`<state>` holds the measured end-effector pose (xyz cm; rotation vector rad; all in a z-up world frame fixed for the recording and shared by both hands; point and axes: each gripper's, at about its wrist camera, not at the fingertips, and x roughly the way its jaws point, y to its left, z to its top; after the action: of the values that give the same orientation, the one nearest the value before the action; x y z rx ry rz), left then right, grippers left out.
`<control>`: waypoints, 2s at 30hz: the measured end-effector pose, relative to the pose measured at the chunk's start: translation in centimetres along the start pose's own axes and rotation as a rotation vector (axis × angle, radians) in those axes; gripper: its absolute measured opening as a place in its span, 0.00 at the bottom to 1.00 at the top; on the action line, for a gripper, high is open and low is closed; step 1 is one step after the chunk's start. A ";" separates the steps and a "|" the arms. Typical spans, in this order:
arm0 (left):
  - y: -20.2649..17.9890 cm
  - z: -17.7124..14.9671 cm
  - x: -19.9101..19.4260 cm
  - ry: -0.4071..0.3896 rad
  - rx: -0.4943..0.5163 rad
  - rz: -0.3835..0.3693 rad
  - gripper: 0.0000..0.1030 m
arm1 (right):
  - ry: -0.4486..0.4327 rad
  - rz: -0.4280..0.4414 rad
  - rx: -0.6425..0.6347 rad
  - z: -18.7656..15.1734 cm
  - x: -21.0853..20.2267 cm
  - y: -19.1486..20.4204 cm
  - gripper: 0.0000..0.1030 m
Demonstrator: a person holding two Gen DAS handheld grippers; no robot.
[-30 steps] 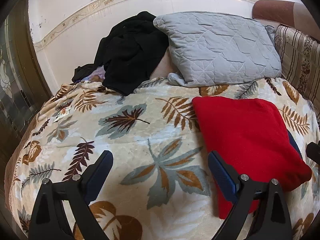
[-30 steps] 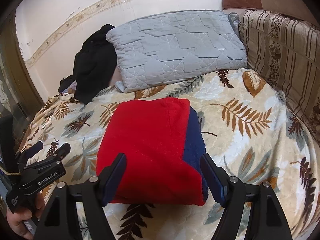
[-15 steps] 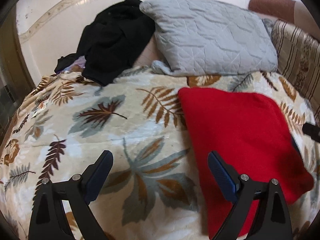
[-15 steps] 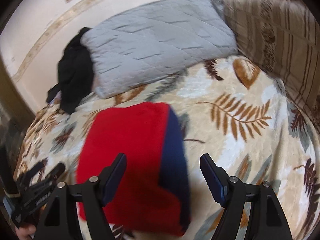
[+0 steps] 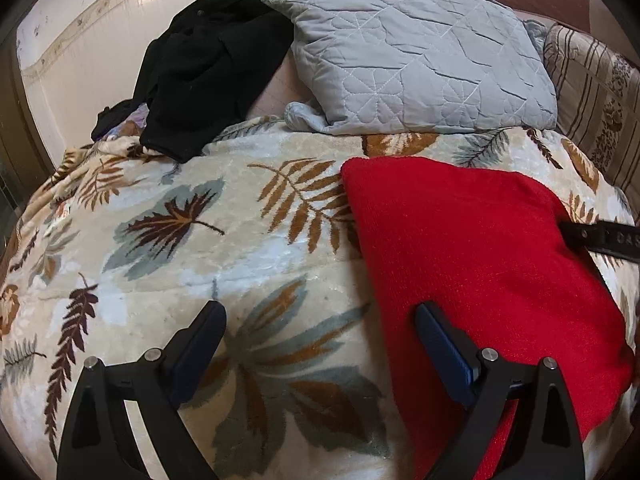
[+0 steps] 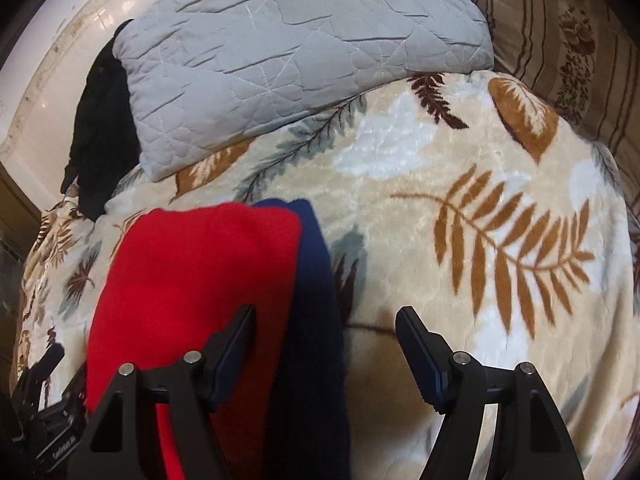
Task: Fold small clothes
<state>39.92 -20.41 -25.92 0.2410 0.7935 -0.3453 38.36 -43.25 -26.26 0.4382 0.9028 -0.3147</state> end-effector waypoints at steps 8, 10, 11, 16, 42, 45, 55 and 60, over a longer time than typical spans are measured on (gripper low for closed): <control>0.8 0.7 -1.9 0.009 -0.029 -0.113 0.93 | -0.010 0.046 -0.007 0.2 -2.2 -0.2 0.72; 0.8 0.8 -1.8 0.044 -0.031 -0.210 0.93 | 0.012 0.114 0.016 -0.2 -3.1 -0.9 0.72; 0.7 0.7 -1.7 0.059 -0.030 -0.234 0.93 | 0.029 0.150 0.035 -0.4 -3.3 -1.3 0.72; -0.3 0.4 -1.0 0.094 -0.017 -0.296 0.93 | 0.096 0.292 0.130 -0.9 -2.7 -3.4 0.72; -2.0 1.9 1.2 0.128 -0.001 -0.388 0.93 | 0.289 0.609 0.237 -1.2 3.5 -4.5 0.74; -2.1 2.0 1.3 0.134 -0.005 -0.400 0.93 | 0.292 0.619 0.225 -1.2 3.6 -3.9 0.74; -2.7 1.9 2.0 0.157 -0.018 -0.464 0.93 | 0.288 0.625 0.203 -1.2 4.3 -2.3 0.72; -2.7 1.9 2.2 0.152 -0.041 -0.489 0.84 | 0.284 0.629 0.203 -1.3 4.5 -2.1 0.62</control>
<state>41.52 -24.00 -26.44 0.0308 1.0065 -0.7768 39.11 -44.80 -31.12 0.9420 0.9616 0.2426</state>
